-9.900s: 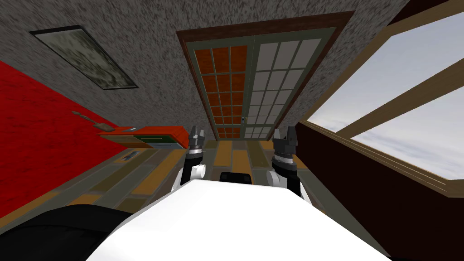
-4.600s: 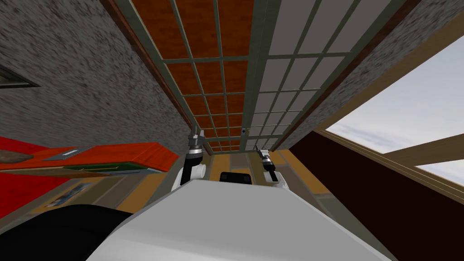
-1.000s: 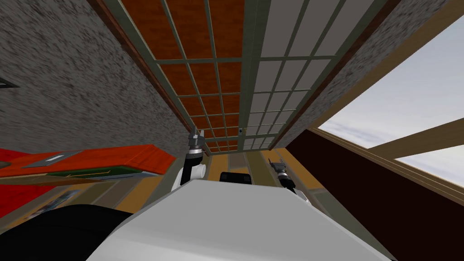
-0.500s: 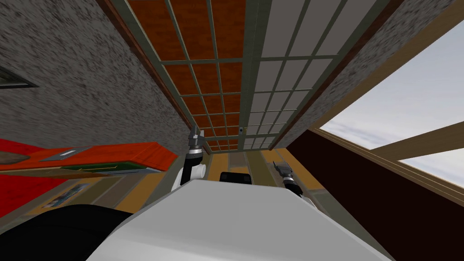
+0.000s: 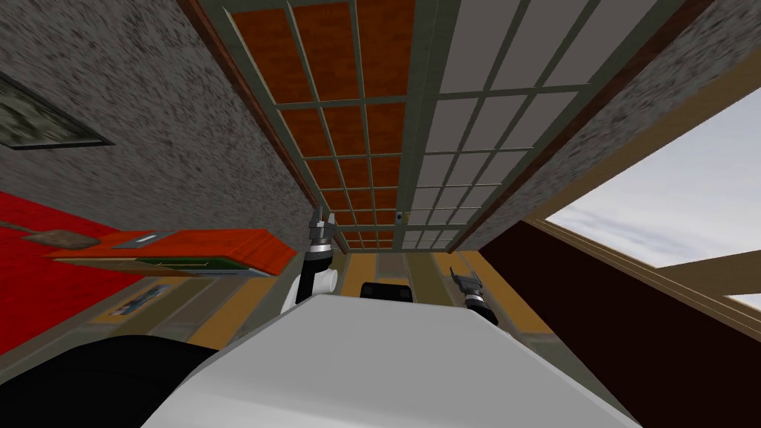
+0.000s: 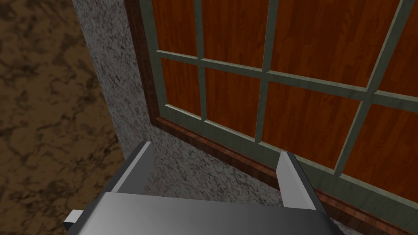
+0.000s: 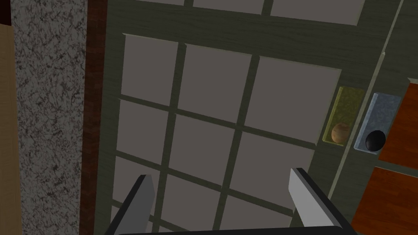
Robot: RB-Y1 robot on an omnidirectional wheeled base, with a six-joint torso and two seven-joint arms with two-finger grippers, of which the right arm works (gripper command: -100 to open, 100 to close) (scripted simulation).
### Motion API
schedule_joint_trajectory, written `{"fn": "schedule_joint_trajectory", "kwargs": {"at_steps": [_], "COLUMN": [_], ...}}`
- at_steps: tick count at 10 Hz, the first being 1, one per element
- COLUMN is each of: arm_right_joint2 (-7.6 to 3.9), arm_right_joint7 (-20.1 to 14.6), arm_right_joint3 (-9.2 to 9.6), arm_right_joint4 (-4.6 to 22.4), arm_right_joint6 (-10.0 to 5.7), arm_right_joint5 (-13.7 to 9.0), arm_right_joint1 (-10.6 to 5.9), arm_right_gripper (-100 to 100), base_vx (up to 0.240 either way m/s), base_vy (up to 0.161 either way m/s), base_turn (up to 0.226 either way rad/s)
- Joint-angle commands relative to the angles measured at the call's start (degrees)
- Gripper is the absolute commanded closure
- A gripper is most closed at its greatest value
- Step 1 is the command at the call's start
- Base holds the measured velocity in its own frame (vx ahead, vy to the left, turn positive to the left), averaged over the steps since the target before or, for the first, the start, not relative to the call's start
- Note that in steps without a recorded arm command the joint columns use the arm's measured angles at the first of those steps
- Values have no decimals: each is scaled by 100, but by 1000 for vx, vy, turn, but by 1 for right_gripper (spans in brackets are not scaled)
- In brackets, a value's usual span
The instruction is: Pull the door open
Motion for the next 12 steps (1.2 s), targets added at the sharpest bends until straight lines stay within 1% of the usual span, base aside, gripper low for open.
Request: {"fn": "schedule_joint_trajectory", "kwargs": {"at_steps": [1,3,6,7,8,10,11,12], "arm_right_joint2": [119,278,551,610,703,839,941,1009], "arm_right_joint7": [2,-6,-17,-20,-23,-27,-30,-32], "arm_right_joint3": [-21,-2,62,79,110,168,212,241], "arm_right_joint4": [-40,-90,-167,-183,-208,-244,-271,-289], "arm_right_joint6": [3,1,-12,-15,-22,-35,-45,-51], "arm_right_joint5": [-19,-28,-29,-28,-24,-13,-5,1], "arm_right_joint1": [-19,-83,-224,-257,-315,-415,-491,-541], "arm_right_gripper": [-100,-100,-100,-100,-100,-100,-100,-100], "base_vx": [166,211,186,175,184,206,215,211], "base_vy": [-3,3,12,-19,-9,-5,-11,-18], "base_turn": [80,123,116,89,86,95,119,110]}}
